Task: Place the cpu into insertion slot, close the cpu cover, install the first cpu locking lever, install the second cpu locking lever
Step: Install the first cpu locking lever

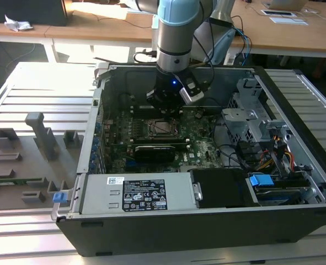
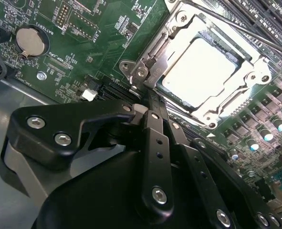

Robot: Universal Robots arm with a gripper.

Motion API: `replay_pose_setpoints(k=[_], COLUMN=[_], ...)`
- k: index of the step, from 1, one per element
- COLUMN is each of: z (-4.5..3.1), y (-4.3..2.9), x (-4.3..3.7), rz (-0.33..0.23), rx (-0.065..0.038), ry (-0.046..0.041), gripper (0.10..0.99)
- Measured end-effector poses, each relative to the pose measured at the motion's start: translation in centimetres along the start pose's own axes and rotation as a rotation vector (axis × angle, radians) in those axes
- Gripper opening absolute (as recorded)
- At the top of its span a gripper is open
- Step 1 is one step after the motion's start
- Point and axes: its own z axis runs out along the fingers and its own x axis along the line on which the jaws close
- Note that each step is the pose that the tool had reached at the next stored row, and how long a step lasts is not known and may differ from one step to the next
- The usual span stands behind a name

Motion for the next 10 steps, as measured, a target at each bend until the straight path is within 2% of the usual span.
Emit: replay_pose_setpoints(k=[5,10], z=[-0.49,-0.47], y=[0.03,-0.01], x=[-0.04,-0.04], rz=[0.000,0.000], rx=[0.002,0.002], ry=[0.0002,0.0016], gripper=[0.106,0.106])
